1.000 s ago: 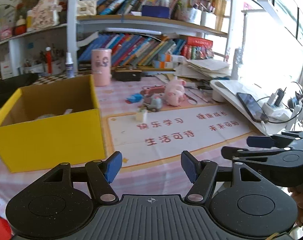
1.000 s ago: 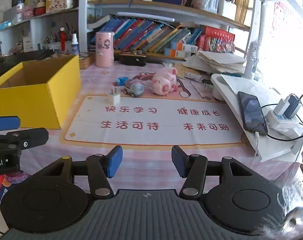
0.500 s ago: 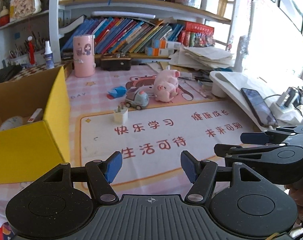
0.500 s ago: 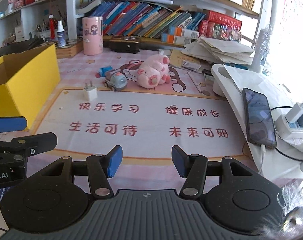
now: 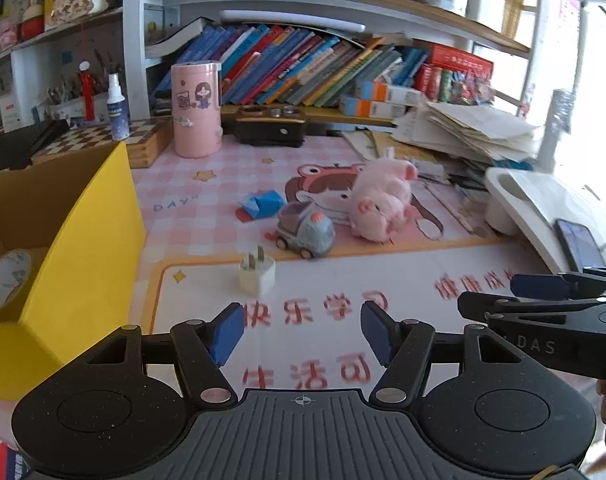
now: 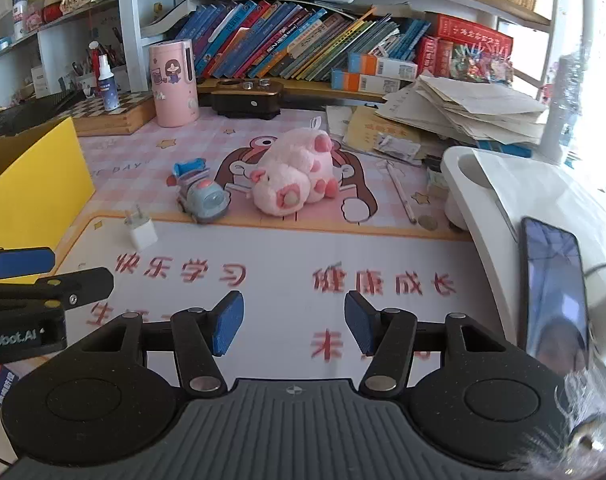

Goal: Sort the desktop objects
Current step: 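Move left gripper to white plug adapter while right gripper approaches pink plush pig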

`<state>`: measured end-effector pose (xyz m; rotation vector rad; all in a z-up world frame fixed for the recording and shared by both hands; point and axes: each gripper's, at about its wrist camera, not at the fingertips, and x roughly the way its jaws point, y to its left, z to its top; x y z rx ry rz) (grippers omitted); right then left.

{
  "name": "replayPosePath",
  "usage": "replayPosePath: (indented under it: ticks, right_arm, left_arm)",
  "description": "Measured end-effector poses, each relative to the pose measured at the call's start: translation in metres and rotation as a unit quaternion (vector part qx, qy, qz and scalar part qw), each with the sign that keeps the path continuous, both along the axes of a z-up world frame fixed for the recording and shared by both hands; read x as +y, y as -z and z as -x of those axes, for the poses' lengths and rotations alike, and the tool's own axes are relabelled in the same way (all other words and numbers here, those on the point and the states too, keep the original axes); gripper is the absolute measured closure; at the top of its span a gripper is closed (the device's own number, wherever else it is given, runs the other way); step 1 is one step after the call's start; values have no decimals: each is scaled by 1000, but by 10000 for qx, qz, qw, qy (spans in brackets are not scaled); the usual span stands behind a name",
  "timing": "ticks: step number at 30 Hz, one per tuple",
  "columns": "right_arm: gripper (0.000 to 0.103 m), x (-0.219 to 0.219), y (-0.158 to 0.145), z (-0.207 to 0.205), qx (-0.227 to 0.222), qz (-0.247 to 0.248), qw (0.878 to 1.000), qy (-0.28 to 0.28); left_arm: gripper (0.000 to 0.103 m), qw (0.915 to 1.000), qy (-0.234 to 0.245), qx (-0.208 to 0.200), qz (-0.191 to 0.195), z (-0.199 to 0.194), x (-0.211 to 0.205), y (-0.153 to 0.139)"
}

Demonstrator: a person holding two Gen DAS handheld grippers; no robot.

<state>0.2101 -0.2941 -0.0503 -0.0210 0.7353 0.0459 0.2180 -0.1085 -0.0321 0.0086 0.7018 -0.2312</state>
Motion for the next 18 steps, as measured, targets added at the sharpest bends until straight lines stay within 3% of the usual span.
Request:
replayPosePath:
  ticks: [13, 18]
  right_arm:
    - [38, -19, 3, -65, -28, -274, 9996, -19]
    - [19, -22, 9, -86, 9, -337, 9994, 25]
  left_arm:
    - [44, 9970, -694, 201, -288, -75, -6, 33]
    - [56, 9958, -704, 454, -378, -96, -6, 50]
